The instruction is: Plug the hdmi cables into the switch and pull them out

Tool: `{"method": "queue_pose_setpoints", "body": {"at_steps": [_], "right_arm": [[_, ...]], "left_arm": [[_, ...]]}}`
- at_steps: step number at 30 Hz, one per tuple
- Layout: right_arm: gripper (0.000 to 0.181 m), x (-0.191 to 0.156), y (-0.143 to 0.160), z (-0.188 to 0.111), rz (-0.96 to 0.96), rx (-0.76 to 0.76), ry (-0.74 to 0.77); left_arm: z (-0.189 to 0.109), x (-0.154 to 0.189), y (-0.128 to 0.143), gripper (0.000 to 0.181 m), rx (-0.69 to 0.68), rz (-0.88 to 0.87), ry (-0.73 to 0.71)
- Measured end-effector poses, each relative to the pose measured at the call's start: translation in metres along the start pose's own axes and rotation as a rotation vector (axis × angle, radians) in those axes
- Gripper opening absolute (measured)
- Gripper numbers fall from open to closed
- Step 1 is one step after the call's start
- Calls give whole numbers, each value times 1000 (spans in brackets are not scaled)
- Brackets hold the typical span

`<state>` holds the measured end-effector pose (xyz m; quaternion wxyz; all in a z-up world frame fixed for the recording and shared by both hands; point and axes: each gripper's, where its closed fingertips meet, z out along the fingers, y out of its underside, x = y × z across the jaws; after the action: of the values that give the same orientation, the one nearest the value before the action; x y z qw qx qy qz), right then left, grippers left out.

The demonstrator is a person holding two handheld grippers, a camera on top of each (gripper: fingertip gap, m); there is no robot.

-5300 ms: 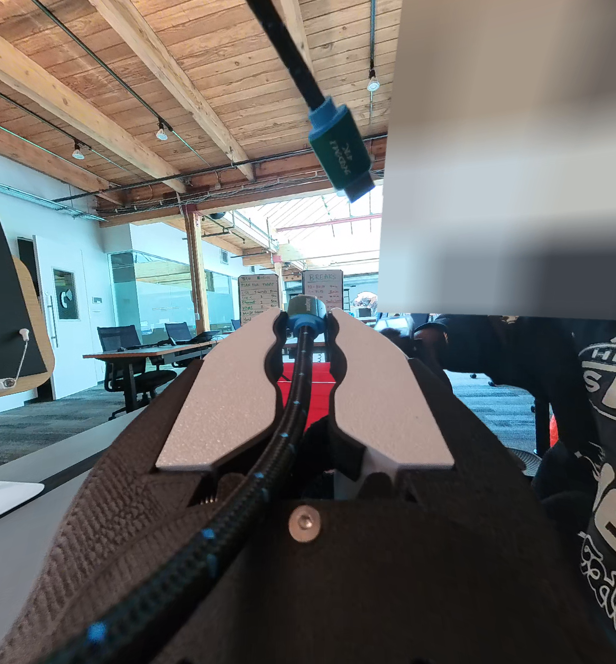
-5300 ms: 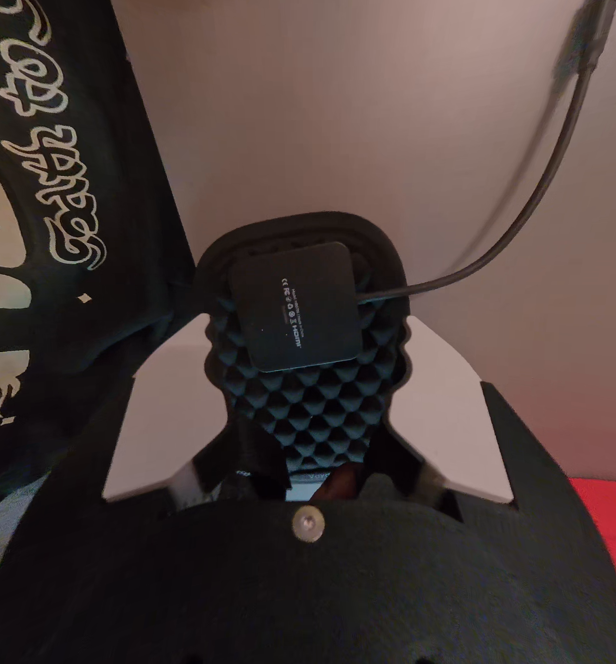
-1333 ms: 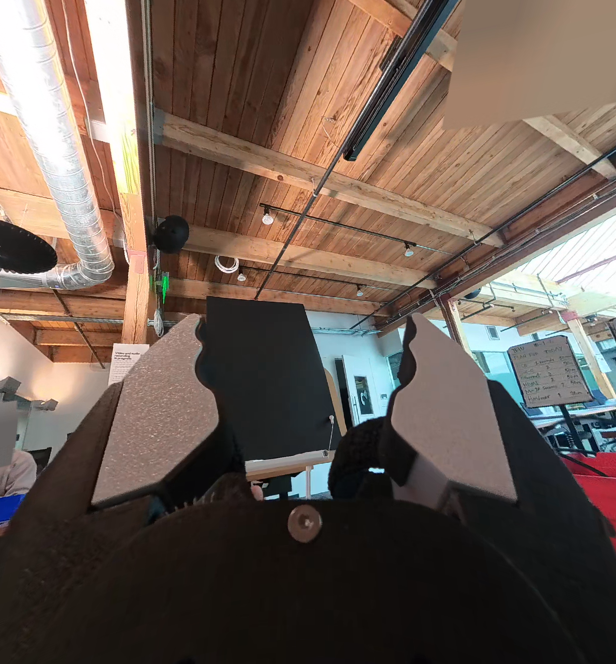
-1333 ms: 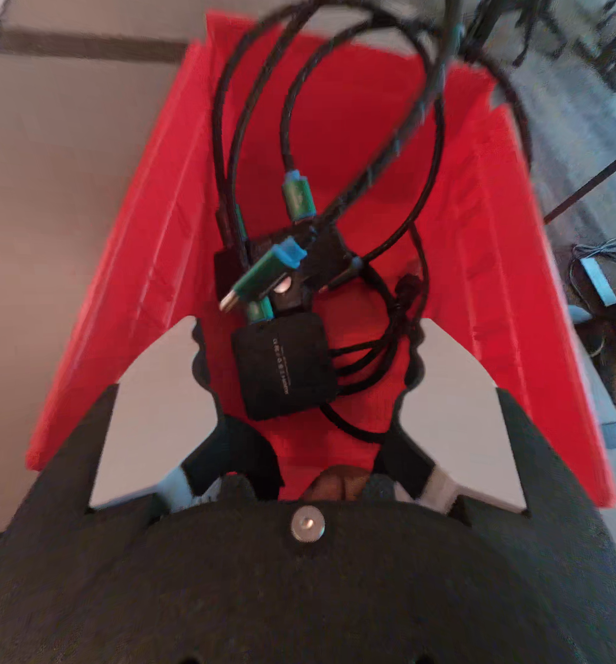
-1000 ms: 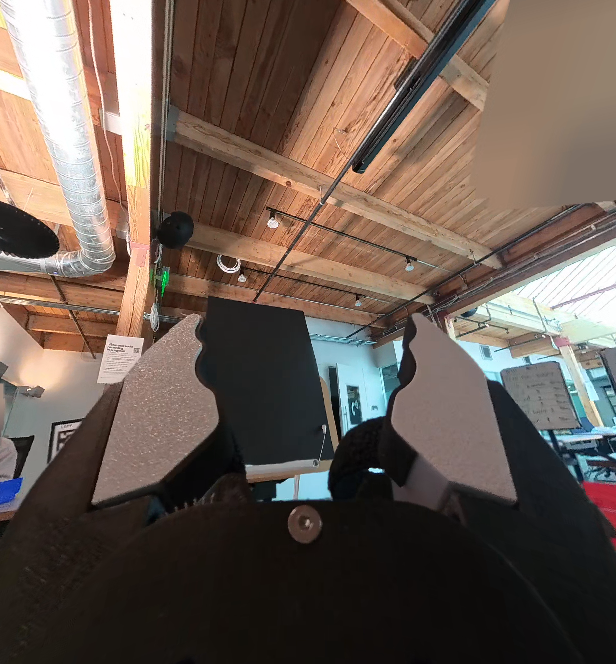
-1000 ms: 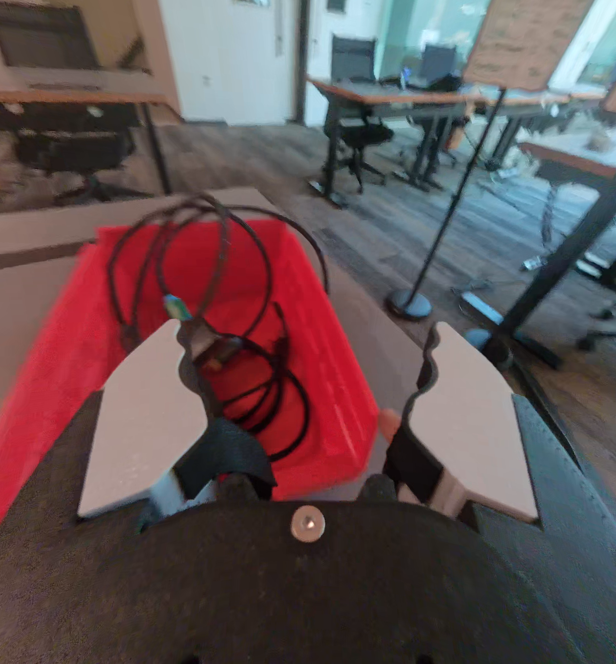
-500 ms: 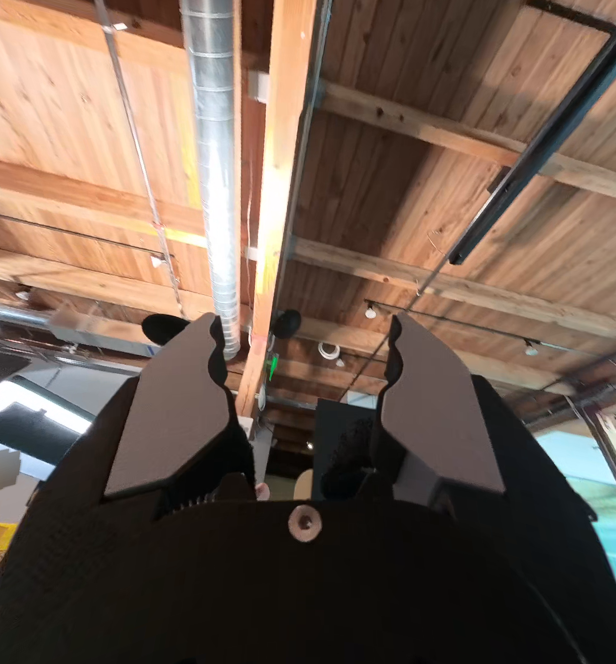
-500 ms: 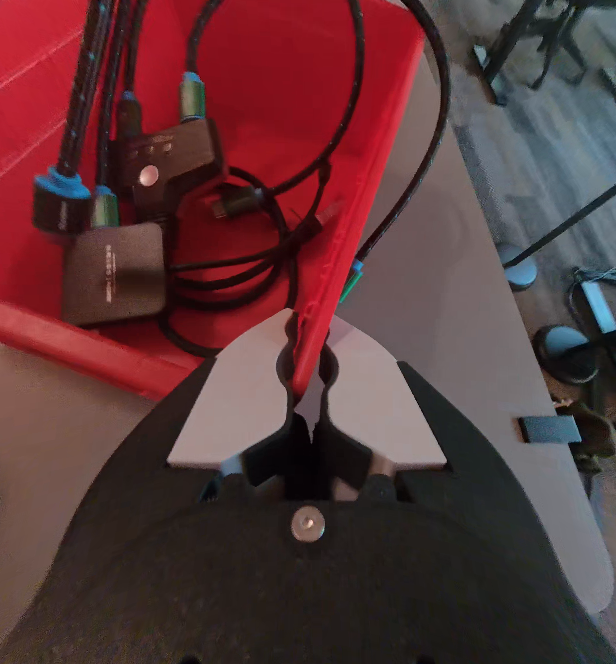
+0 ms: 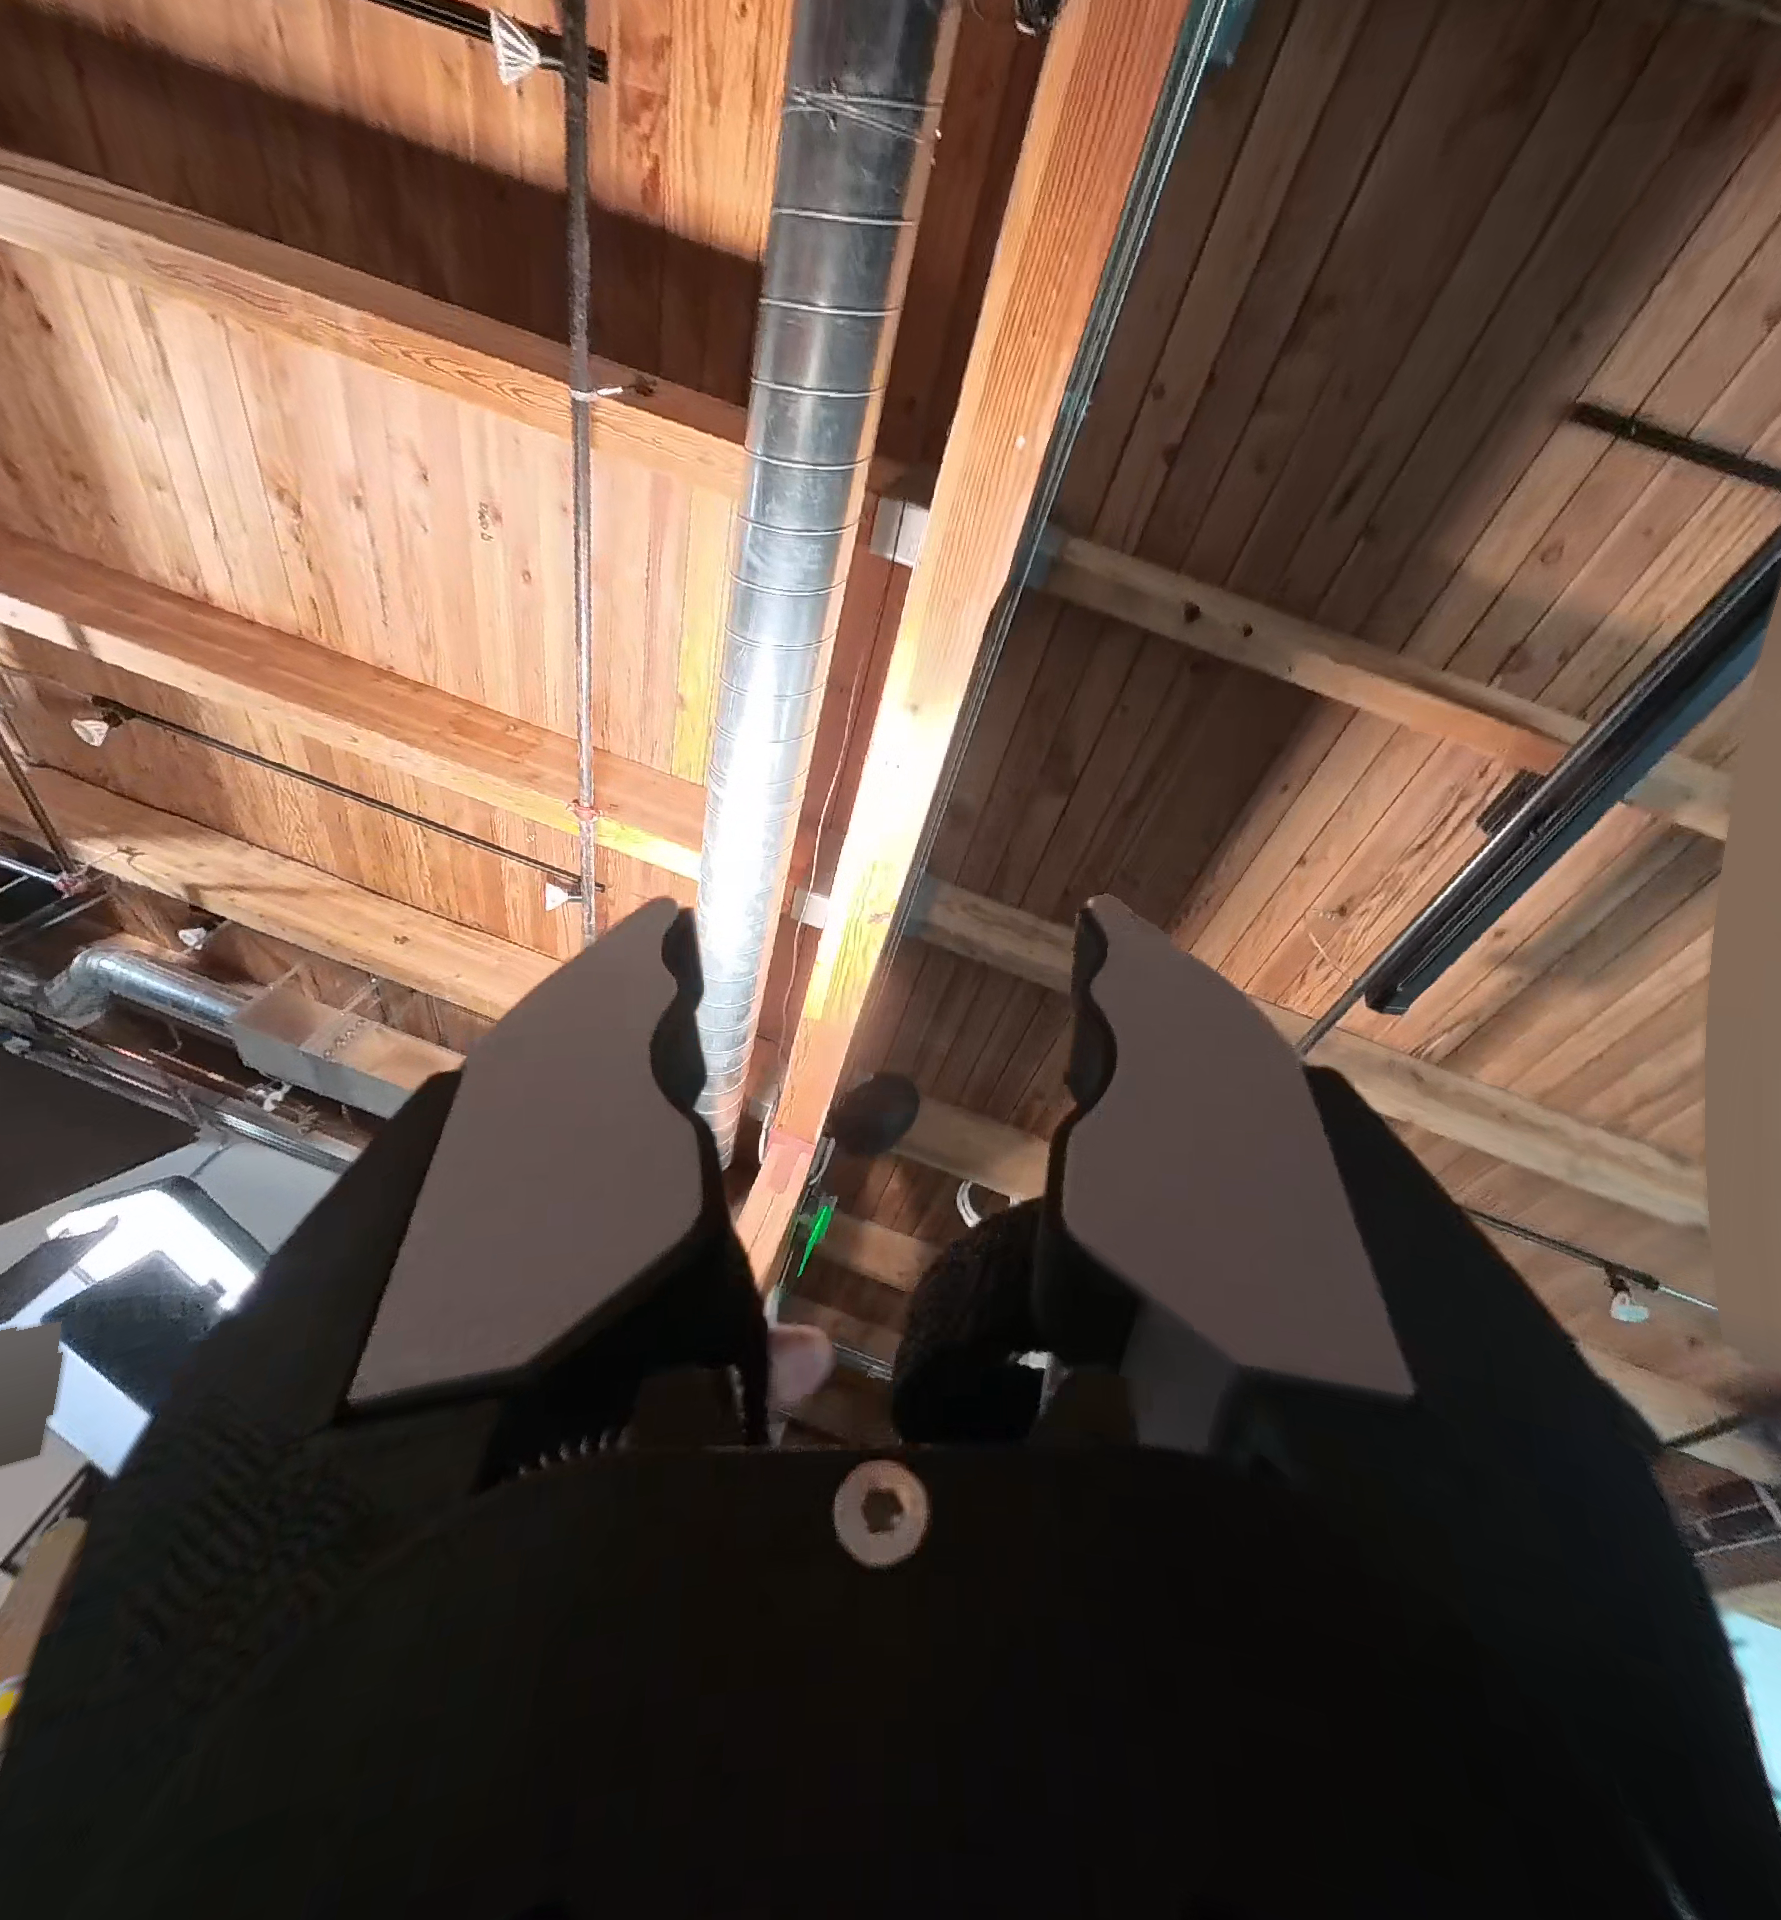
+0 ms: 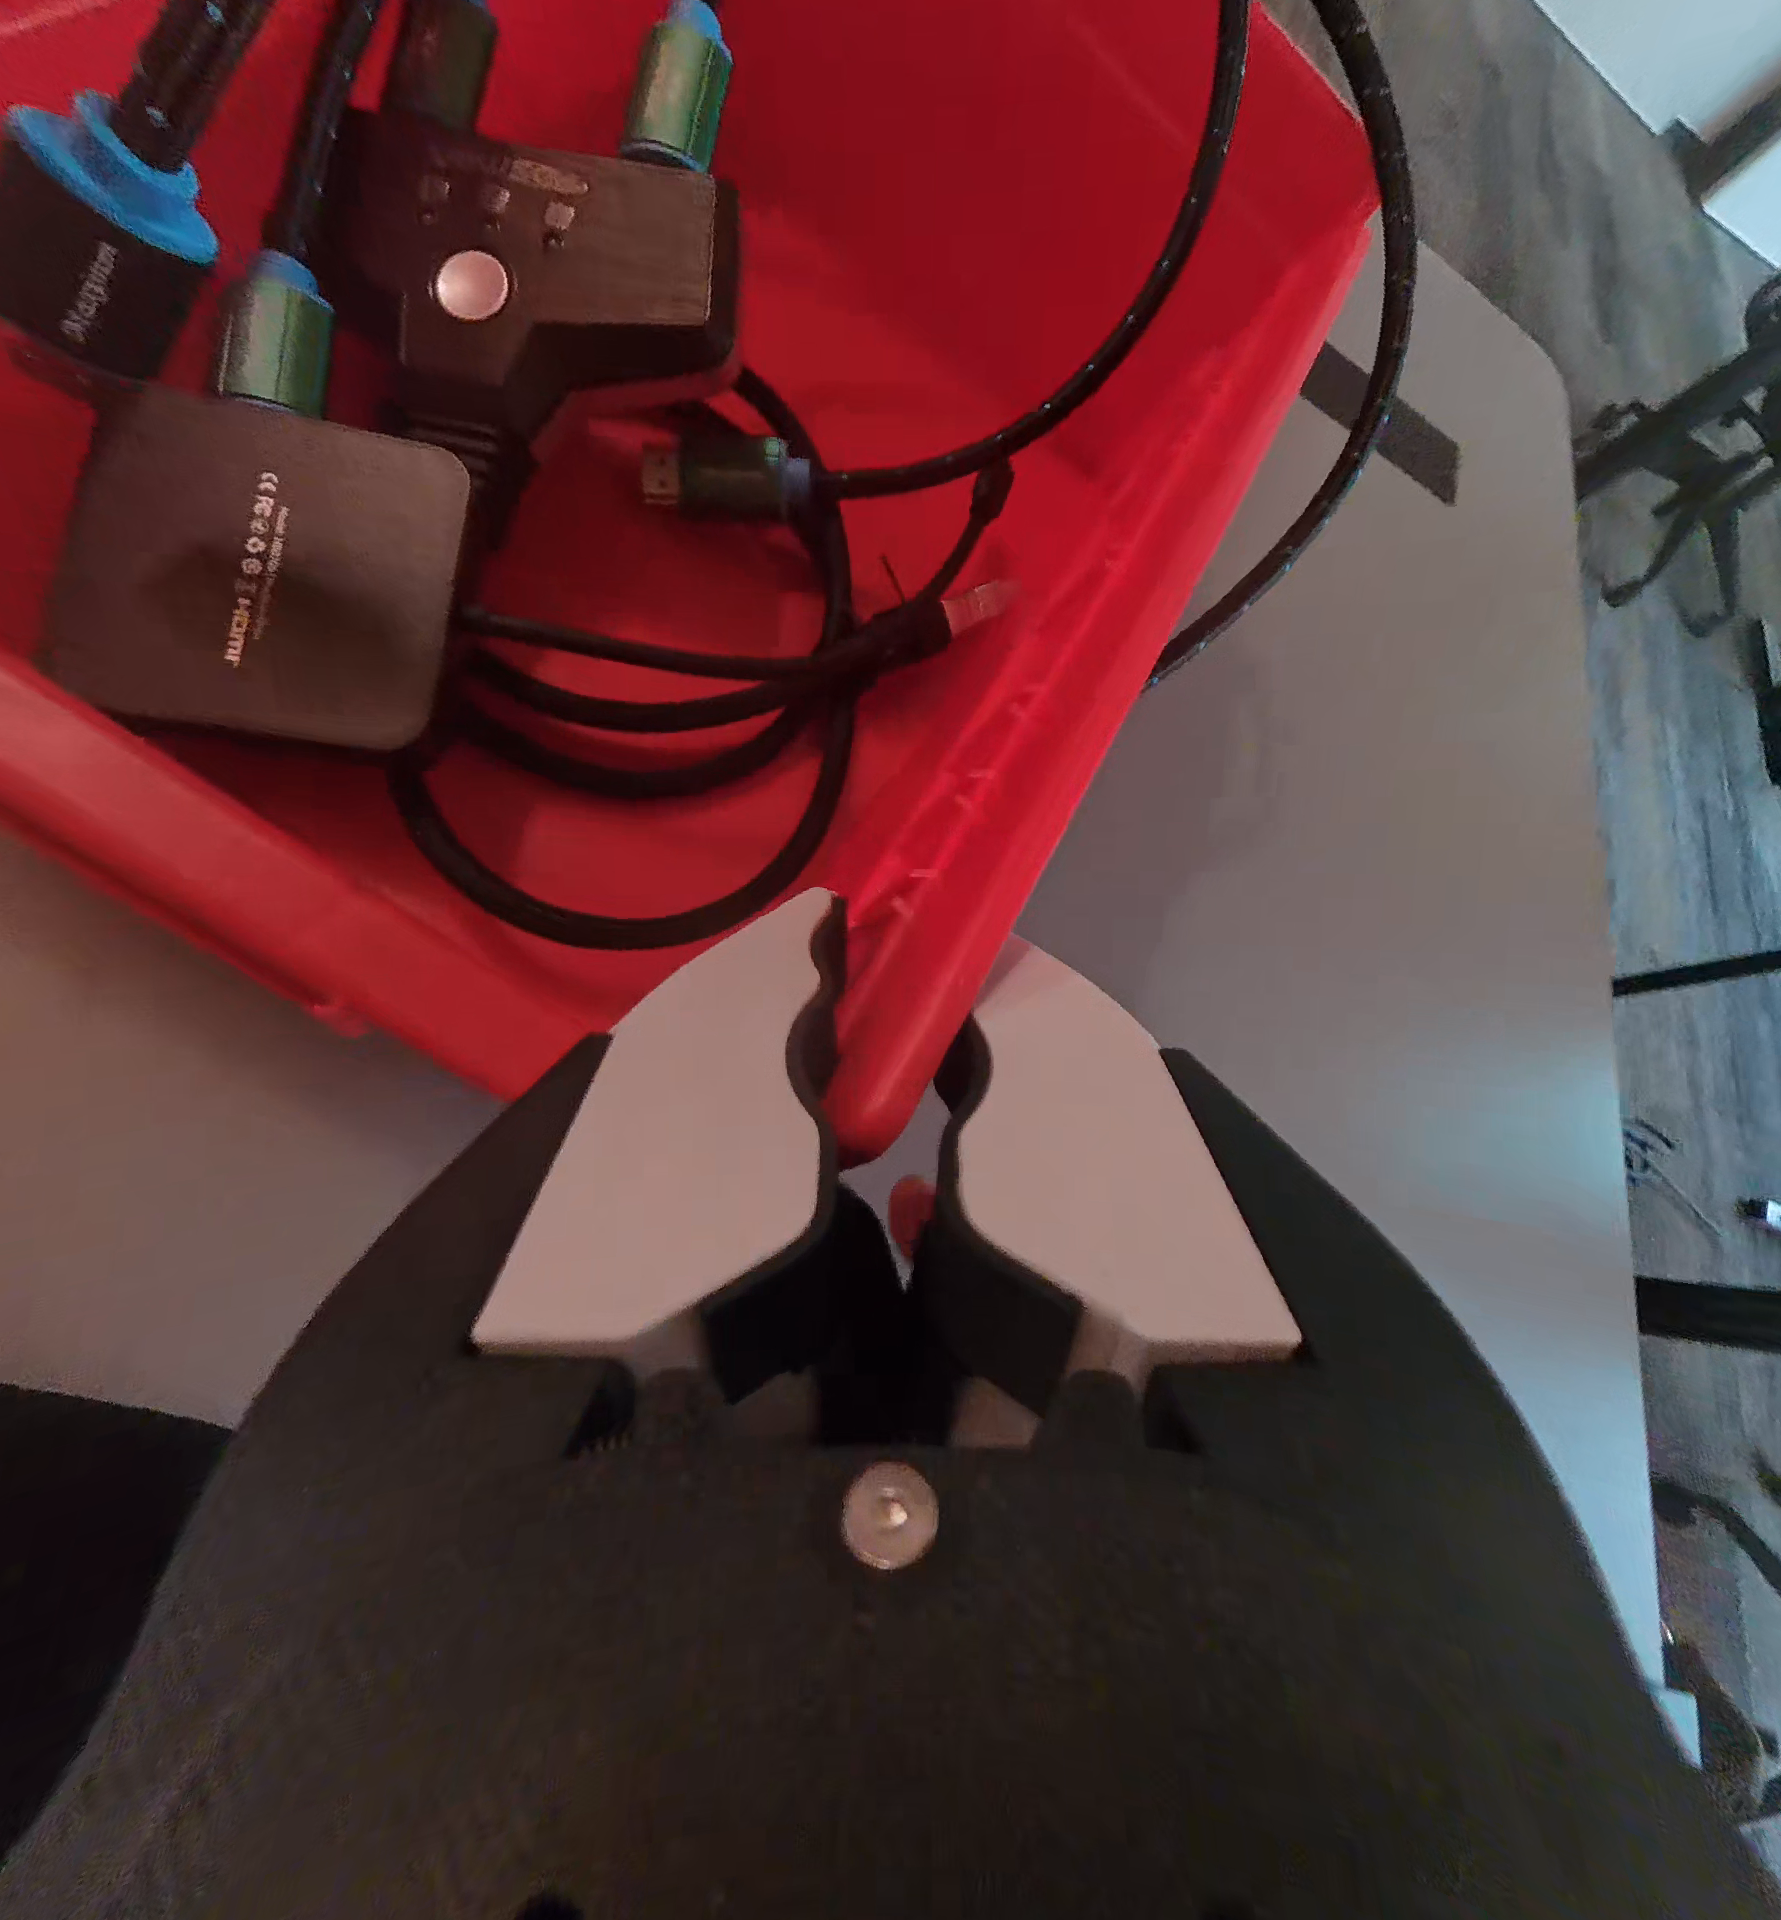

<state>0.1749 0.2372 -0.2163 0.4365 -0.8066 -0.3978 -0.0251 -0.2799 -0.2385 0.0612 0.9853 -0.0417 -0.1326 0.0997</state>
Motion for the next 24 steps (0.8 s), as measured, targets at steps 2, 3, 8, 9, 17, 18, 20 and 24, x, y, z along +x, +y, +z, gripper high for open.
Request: {"method": "queue_pose_setpoints", "body": {"at_steps": [2, 3, 8, 9, 17, 18, 20, 24], "right_arm": [[15, -22, -15, 3, -28, 6, -21], [15, -33, -22, 4, -52, 10, -31], [18, -91, -55, 4, -220, 2, -76], [19, -103, -61, 4, -250, 7, -91], [21, -181, -111, 12, -421, 60, -225], [22, -190, -119, 14, -431, 77, -241], [21, -208, -133, 18, -453, 102, -267], [22, -242, -158, 24, -518, 154, -298]], "left_arm": [[-1, 1, 1, 58, -17, 6, 19], [-1, 0, 1, 54, -25, 11, 23], [-2, -8, -6, 45, -13, 3, 6], [-3, -8, -7, 44, -9, 7, 6], [-3, -7, -15, 40, 7, 45, 11], [-3, -6, -14, 40, 5, 57, 14], [-4, -7, -12, 40, -2, 85, 14], [-4, -10, -8, 39, -16, 83, 12]]}}
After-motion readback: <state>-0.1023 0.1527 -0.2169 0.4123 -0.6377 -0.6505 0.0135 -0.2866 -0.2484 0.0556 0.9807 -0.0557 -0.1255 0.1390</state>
